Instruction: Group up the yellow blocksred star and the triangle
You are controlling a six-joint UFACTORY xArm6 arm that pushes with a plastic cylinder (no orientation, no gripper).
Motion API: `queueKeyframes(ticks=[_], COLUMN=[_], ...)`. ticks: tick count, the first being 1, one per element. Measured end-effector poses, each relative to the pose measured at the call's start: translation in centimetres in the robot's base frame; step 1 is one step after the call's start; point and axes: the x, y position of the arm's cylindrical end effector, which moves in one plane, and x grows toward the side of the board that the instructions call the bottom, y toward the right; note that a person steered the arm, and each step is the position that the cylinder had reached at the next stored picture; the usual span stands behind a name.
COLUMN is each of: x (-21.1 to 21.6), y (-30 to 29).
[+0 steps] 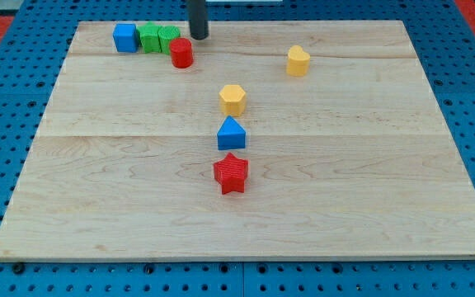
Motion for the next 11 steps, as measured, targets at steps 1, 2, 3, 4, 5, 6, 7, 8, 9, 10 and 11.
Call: queueKeyframes(ticks=[1,2,3,4,5,6,7,8,9,10,11], x=[0.9,2.8,4.1,3.0,2.9,5.3,8.0,11.2,13.2,12.4,16.5], y=[5.7,7.3,7.2,10.7,14.9,17.4,12.2,6.5,1.9,4.1,6.4])
